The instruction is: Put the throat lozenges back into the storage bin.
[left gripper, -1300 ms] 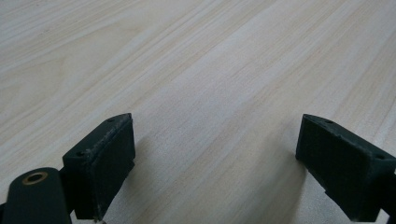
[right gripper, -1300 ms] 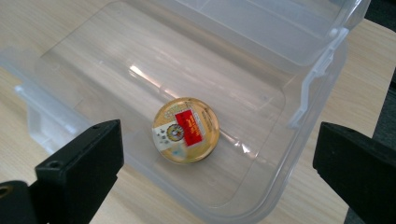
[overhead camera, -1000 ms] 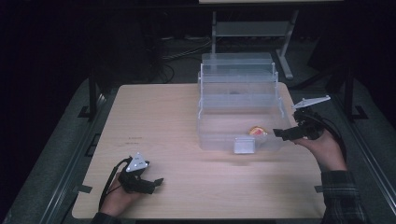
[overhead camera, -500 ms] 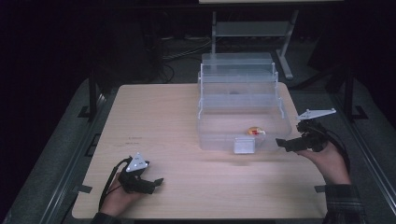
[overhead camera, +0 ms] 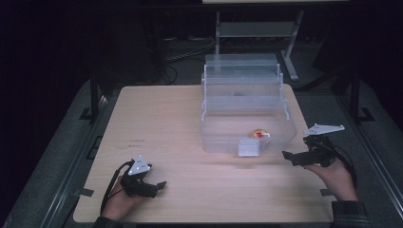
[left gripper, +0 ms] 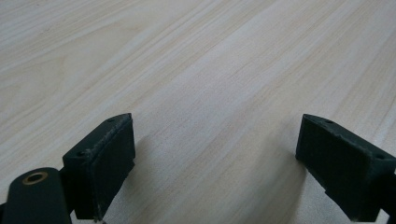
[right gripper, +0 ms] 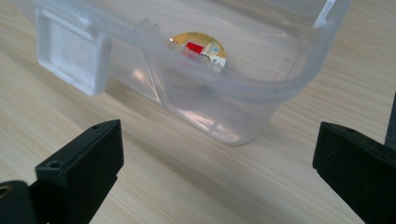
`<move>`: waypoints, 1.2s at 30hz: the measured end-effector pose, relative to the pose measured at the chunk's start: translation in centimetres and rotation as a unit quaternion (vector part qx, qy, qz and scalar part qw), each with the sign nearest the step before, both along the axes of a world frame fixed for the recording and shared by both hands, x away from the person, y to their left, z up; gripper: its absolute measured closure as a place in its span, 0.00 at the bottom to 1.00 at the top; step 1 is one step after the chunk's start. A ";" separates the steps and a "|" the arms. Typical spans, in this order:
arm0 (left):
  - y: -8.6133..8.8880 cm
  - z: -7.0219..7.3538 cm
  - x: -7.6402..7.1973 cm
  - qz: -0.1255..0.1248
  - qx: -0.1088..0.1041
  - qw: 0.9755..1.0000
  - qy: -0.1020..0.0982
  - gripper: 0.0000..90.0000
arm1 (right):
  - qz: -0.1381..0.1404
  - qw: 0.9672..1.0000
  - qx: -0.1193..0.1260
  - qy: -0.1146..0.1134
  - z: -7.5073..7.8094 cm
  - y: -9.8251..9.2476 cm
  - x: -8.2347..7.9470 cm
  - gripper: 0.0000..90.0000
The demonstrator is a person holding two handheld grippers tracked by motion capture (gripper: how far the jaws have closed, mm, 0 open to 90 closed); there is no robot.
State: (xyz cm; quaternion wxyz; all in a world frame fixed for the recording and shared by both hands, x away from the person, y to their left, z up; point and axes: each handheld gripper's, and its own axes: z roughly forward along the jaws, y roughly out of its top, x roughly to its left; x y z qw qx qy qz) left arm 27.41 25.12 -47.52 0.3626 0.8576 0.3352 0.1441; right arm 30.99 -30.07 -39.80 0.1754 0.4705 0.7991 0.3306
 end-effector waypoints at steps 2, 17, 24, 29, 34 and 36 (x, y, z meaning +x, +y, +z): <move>0.0 0.0 0.0 0.001 -0.001 1.000 0.000 0.12 | 0.000 1.000 -0.002 -0.001 -0.4 -0.1 -0.3 0.02; 0.1 0.0 -0.1 0.000 0.001 1.000 0.001 0.12 | -0.007 1.000 0.002 -0.010 -3.1 -0.5 -2.3 0.02; 0.1 0.0 -0.1 0.000 0.002 1.000 0.001 0.12 | -0.012 1.000 -0.001 -0.011 -4.3 -0.6 -3.1 0.02; 0.1 0.0 -0.1 0.000 0.000 1.000 0.001 0.12 | -0.012 1.000 -0.002 0.005 -5.7 -0.5 -3.6 0.02; 0.1 0.0 -0.1 0.000 0.000 1.000 0.001 0.12 | -0.011 1.000 -0.008 0.010 -6.8 -0.4 -4.0 0.01; 0.1 0.0 -0.1 0.000 0.000 1.000 0.001 0.12 | -0.009 1.000 -0.011 0.011 -7.1 -0.4 -4.1 0.01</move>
